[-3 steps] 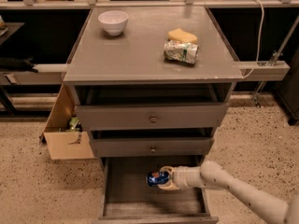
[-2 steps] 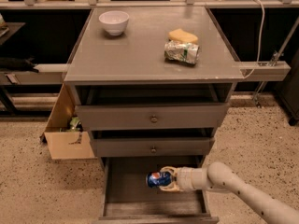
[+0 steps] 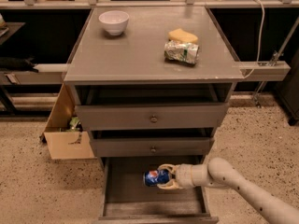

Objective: Pick pepsi can from bottom drawer and place on counter

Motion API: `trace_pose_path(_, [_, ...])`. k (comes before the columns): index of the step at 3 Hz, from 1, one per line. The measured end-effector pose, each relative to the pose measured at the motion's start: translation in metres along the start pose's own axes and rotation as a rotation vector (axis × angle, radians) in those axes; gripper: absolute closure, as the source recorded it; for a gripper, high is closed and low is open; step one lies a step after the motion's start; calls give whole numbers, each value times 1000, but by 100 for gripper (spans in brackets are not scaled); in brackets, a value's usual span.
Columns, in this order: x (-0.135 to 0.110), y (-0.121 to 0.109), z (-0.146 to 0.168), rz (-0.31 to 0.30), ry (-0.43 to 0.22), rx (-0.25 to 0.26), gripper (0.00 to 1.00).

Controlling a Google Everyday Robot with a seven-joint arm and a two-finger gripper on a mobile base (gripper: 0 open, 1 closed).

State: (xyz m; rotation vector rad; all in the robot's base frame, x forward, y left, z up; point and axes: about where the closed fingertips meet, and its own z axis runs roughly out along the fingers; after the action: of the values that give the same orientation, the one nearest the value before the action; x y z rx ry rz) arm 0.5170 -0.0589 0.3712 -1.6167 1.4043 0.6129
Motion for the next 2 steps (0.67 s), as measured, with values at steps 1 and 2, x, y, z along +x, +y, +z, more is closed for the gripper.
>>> trace_pose_path(1, [-66, -10, -9, -82, -136, -70, 100])
trace_pose_path(2, [-142, -20, -26, -185, -239, -127, 100])
